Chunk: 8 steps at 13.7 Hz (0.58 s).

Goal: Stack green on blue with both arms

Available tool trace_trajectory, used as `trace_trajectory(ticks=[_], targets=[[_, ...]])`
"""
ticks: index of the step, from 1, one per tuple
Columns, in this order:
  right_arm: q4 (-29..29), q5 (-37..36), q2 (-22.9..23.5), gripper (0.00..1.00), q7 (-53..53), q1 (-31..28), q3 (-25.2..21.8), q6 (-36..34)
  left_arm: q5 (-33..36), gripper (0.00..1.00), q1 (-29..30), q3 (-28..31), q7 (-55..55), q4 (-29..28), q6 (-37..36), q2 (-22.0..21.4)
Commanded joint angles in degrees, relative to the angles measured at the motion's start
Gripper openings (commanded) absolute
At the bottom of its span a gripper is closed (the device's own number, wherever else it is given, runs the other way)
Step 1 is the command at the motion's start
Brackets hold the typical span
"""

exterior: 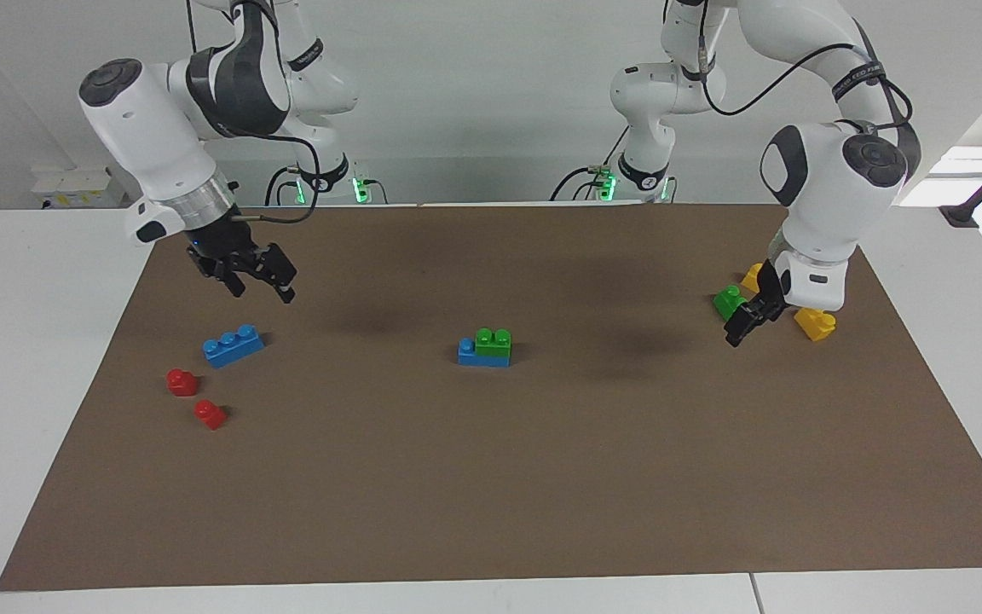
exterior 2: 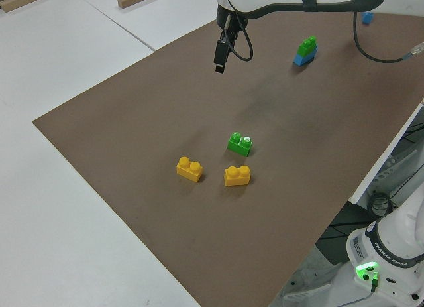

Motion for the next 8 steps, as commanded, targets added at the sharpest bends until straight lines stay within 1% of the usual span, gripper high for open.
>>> trace_trajectory(ticks=[1, 3, 5, 6, 7, 8], targets=[[2.75, -1.10, -0.74, 1.00, -1.89, -0.84, 0.51, -3.89, -1.01, 1.00, 1.33, -0.15, 5.30, 0.02, -3.82, -3.65], [3.02, -2.06, -2.05, 1.00, -3.30, -0.76, 0.51, -3.89, -1.01, 1.00, 1.33, -0.15, 5.30, 0.02, -5.23, -5.50], [4.60, -3.55, -2.24, 1.00, -5.31, -1.28, 0.25, -4.85, -1.01, 1.00, 1.33, -0.15, 6.17, 0.11, -6.72, -7.08], [5.82, -3.56, -2.32, 1.00, -8.54, -1.89, 0.08, -6.77, -1.01, 1.00, 1.33, -0.15, 8.61, 0.11, -7.77, -7.78], [6.18, -3.56, -2.41, 1.00, -11.10, -2.07, -0.01, -7.23, -1.01, 1.00, 1.33, -0.15, 11.42, 0.20, -8.92, -8.40], [5.92, -3.56, -2.59, 1.00, -11.56, -2.42, -0.01, -7.49, -1.01, 1.00, 1.33, -0.15, 12.93, 0.29, -9.97, -8.93]])
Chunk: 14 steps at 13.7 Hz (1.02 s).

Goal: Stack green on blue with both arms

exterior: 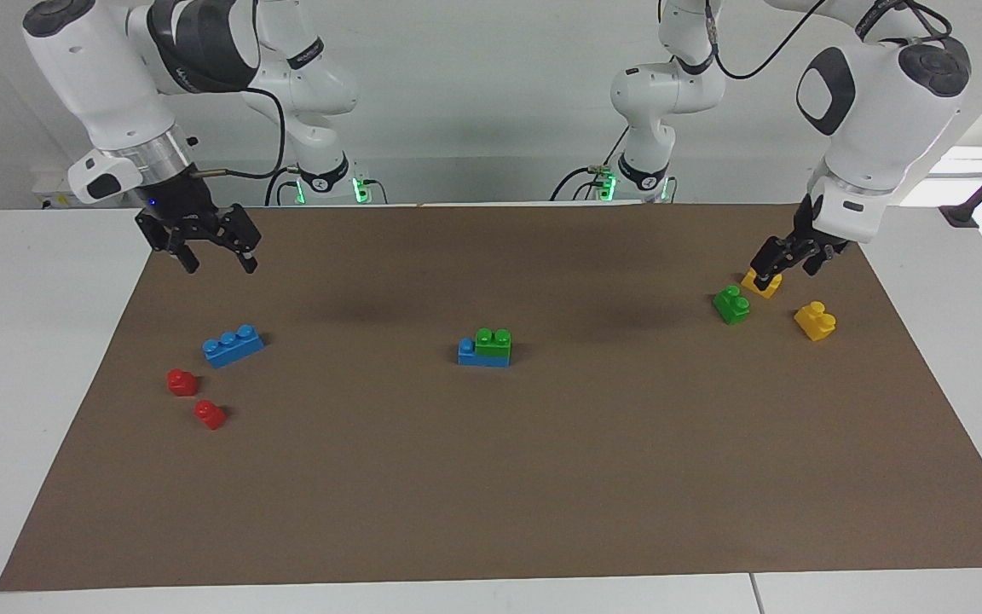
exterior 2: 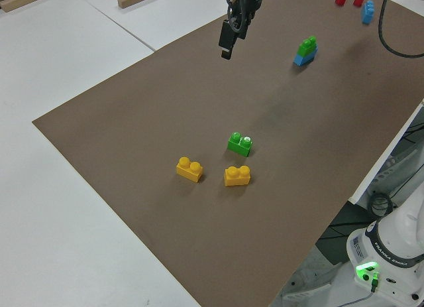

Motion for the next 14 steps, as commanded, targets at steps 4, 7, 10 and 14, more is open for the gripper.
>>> trace_trajectory(ticks=[4, 7, 10, 14], targets=[[1.28, -1.06, -1.13, 1.00, -4.04, -2.46, 0.30, -3.21, -0.98, 1.00, 0.05, 0.00, 7.86, -0.32, -5.84, -4.36], [1.90, -4.21, -1.04, 1.00, -6.41, -2.03, 0.30, -5.16, -0.98, 1.00, -0.20, 0.01, 8.48, -0.41, -7.43, -5.16], [1.99, -7.83, -1.13, 1.00, -10.44, -2.02, 0.48, -5.60, -0.98, 1.00, -0.65, -0.70, 6.73, -0.24, -8.21, -5.16], [1.99, -7.13, -1.66, 1.00, -10.29, -2.46, 0.39, -7.62, -3.09, 1.00, -1.35, 0.45, 5.23, 0.20, -11.90, -4.55]])
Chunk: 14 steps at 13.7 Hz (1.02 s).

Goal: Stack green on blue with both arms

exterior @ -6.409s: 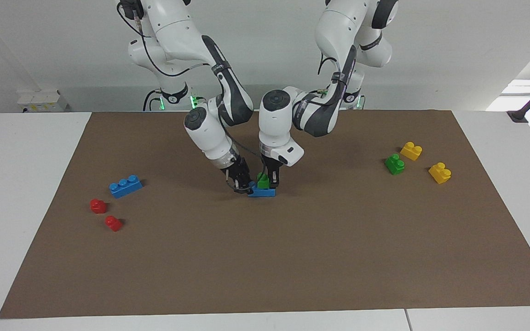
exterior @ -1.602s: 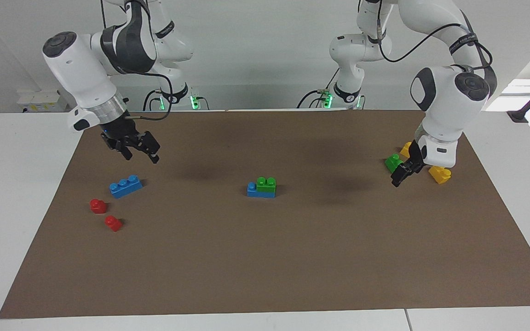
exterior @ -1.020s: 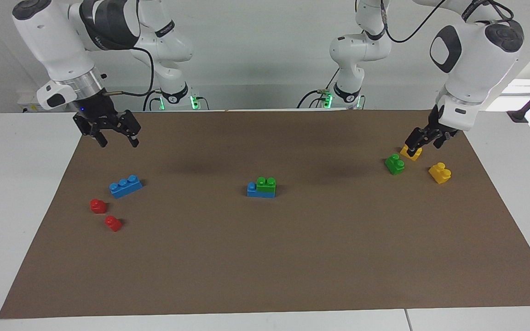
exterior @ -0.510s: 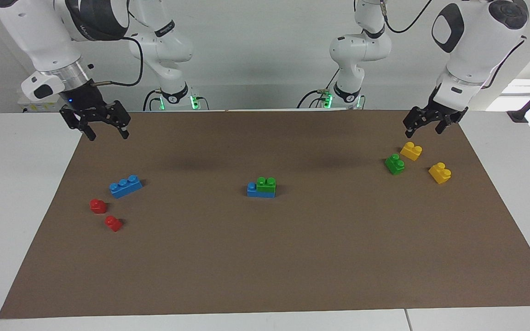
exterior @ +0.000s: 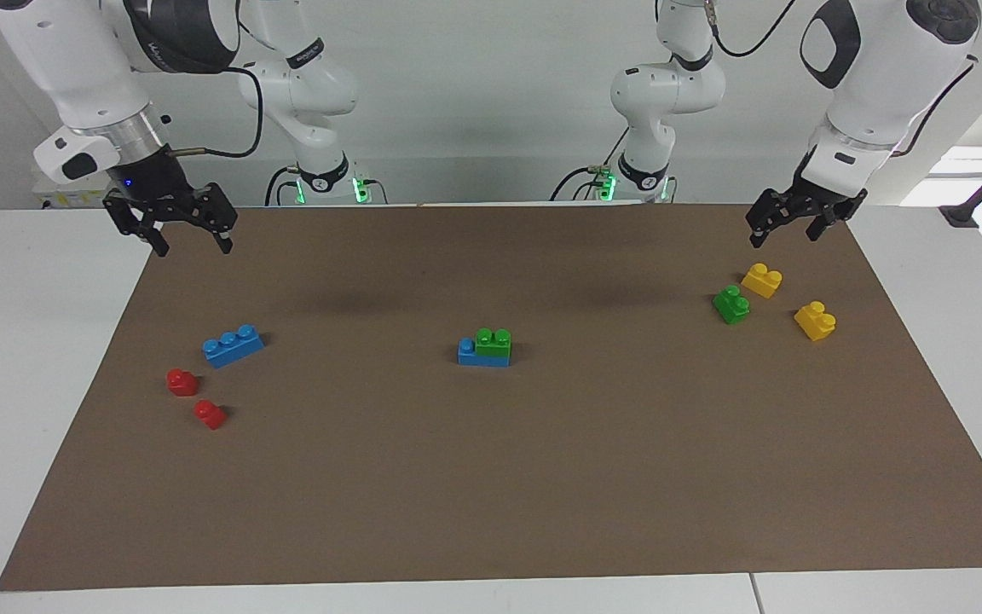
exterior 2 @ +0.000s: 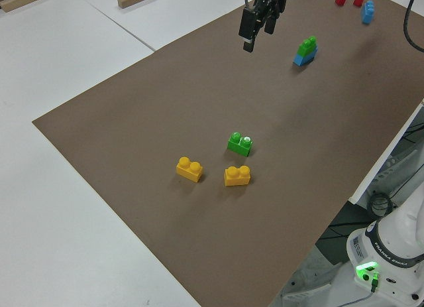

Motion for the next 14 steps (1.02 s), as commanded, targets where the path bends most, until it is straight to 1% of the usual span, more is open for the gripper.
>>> trace_trajectory(ticks=[1, 3, 4, 5, 7, 10, 12, 14], targets=[[0.54, -0.22, -0.88, 1.00, -1.10, -0.98, 0.54, -1.60, -1.17, 1.00, -0.58, 1.21, -0.81, 0.73, -1.67, 0.35], [2.82, -0.30, -0.18, 1.00, -0.83, -0.72, 0.54, -3.18, -0.56, 1.00, -0.76, 1.22, -0.20, 5.19, 0.00, 2.80], [4.14, -0.30, 0.44, 1.00, -0.74, -0.46, 0.63, -3.97, 0.40, 1.00, -0.85, 1.13, -0.02, 6.00, 1.66, 3.07], [4.93, -0.30, 0.70, 1.00, -0.74, -0.46, 0.89, -4.41, 1.20, 1.00, -0.93, 0.95, -0.02, 5.92, 2.81, 3.07], [5.81, -0.21, 1.23, 1.00, -0.13, -0.28, 1.16, -4.42, 2.43, 1.00, -1.02, 0.69, 0.07, 5.39, 2.73, 3.07], [9.76, -0.13, 3.07, 1.00, 0.22, 0.25, 1.16, -6.34, 2.44, 1.00, -0.67, 0.69, 0.77, 4.51, 3.00, 2.64], [10.12, -0.13, 3.17, 1.00, 0.22, 0.33, 1.24, -6.87, 1.82, 1.00, -0.58, 0.60, 0.69, 4.34, 3.00, 2.55], [11.09, -0.13, 3.25, 1.00, 0.31, 1.82, 1.42, -7.05, 1.82, 1.00, -0.67, 0.69, 0.60, 4.42, 2.91, 2.55]])
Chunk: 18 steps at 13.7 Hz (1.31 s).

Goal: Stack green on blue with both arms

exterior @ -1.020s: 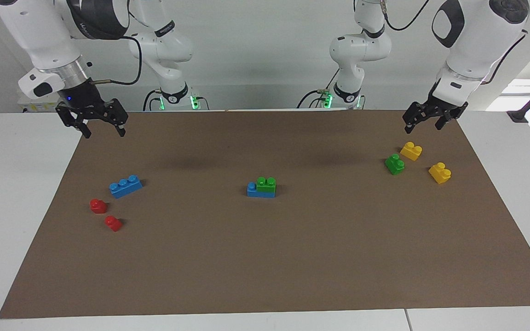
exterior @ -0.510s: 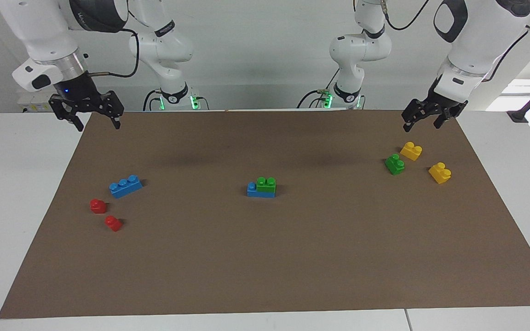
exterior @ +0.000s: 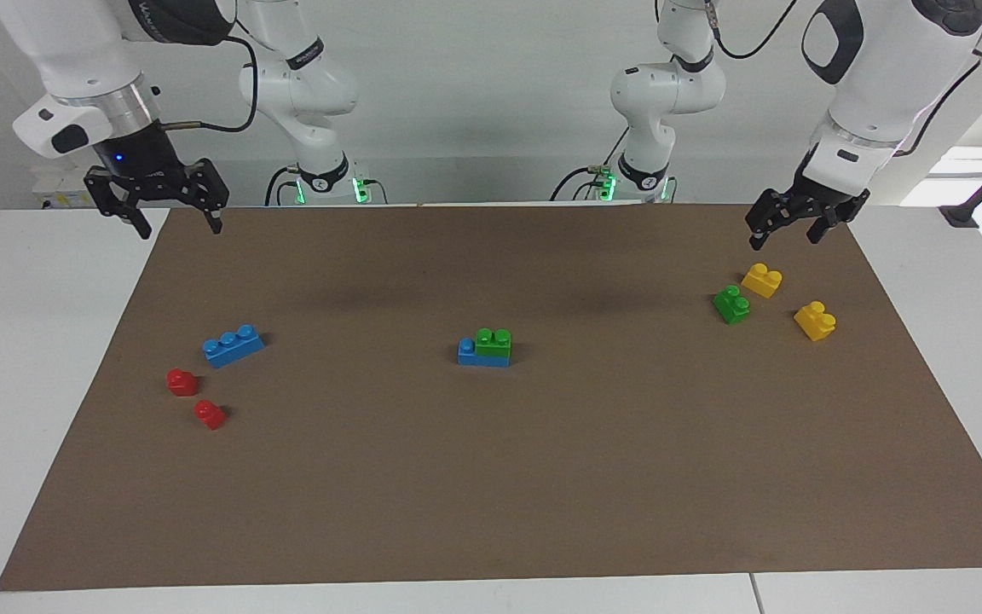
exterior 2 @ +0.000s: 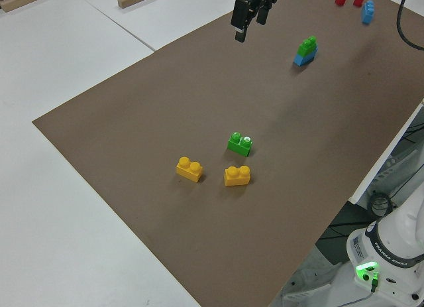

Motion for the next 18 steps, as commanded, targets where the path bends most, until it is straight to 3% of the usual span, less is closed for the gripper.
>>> trace_trajectory(ticks=[1, 4, 6, 9, 10, 14, 18], targets=[[3.27, -0.23, 1.18, 1.00, 0.31, 1.32, 0.45, -2.15, 0.46, 1.00, -0.58, 0.36, 0.33, 0.29, 0.17, 0.17], [5.64, -0.23, 2.76, 1.00, 0.31, 1.76, 0.80, -3.47, 0.37, 1.00, -0.76, 0.36, 0.24, 0.46, -1.94, 0.17], [6.00, -0.58, 2.94, 1.00, 0.31, 5.09, -0.77, -4.61, -1.11, 1.00, -0.67, 0.36, 0.07, 0.81, -3.78, 0.17], [8.54, -0.76, 4.43, 1.00, 1.45, 13.78, -9.80, -5.58, -1.74, 1.00, -0.67, 0.62, 0.07, 0.90, -5.55, 0.08], [8.90, -0.50, 4.52, 1.00, 1.45, 14.24, -11.05, -5.58, -1.74, 1.00, -0.67, 0.62, 0.07, 0.90, -5.64, 0.08], [9.34, -0.41, 4.61, 1.00, 1.45, 11.79, -10.80, -6.98, -1.82, 1.00, -0.58, 0.71, 0.07, 1.16, -6.60, 0.08], [10.13, -0.76, 4.61, 1.00, 1.45, 8.63, -7.21, -7.69, -1.82, 1.00, -0.23, 0.62, 0.33, 1.43, -6.69, 0.08]])
